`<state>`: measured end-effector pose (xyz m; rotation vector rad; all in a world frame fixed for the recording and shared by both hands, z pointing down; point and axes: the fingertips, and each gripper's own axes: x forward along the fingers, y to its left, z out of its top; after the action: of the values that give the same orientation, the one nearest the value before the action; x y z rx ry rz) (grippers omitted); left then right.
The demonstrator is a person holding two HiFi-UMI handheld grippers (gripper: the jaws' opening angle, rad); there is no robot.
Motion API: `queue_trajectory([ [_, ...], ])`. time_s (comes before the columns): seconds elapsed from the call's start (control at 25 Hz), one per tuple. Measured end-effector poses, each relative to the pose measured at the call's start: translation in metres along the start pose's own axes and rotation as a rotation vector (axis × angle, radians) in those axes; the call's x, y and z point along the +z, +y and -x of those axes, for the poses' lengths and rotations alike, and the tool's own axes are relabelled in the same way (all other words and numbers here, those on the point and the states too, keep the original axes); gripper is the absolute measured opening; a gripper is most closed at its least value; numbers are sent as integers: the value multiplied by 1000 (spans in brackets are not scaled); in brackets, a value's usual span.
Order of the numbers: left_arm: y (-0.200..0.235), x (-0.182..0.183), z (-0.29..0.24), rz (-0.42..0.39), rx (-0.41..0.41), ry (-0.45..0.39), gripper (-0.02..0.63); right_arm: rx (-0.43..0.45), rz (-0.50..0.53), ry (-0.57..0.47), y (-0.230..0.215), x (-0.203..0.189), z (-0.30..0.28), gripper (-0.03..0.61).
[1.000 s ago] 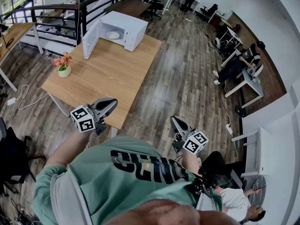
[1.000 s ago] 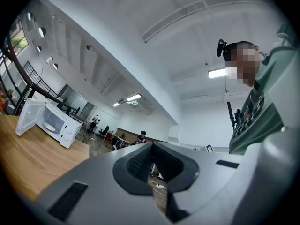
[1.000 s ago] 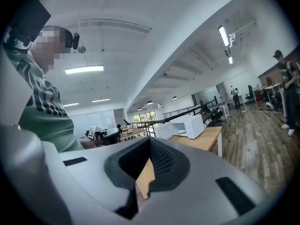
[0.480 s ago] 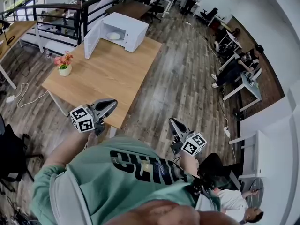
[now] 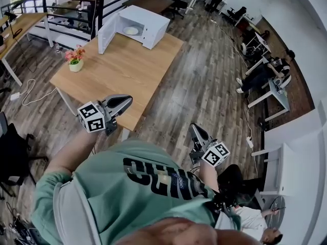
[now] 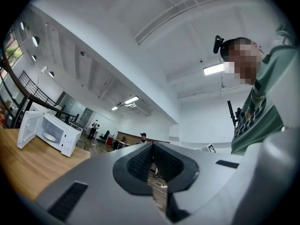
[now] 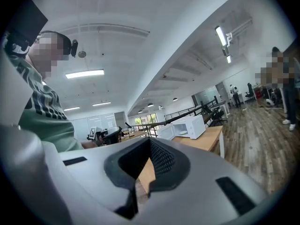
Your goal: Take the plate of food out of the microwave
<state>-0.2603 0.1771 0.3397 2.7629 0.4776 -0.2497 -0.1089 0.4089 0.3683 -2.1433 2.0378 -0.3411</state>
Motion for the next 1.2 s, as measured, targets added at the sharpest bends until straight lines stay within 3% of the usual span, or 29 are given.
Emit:
queue_trajectory([
  [0.36,-15,13,-40,-72,19,-6,5,-1,0,-22,-20,4,39,5],
  [0.6,-40,0,-76,-138,51,43,5,1,-4,-30,-40,6,77,5],
  [0.96,-77,-46,-131,-80,20,69,5,-11,-20,-34,-75,-2,142,5],
  [1.2,-93,-72,-179,-38,-44,105,5,-59,-33,-59,-98,-2,186,5],
])
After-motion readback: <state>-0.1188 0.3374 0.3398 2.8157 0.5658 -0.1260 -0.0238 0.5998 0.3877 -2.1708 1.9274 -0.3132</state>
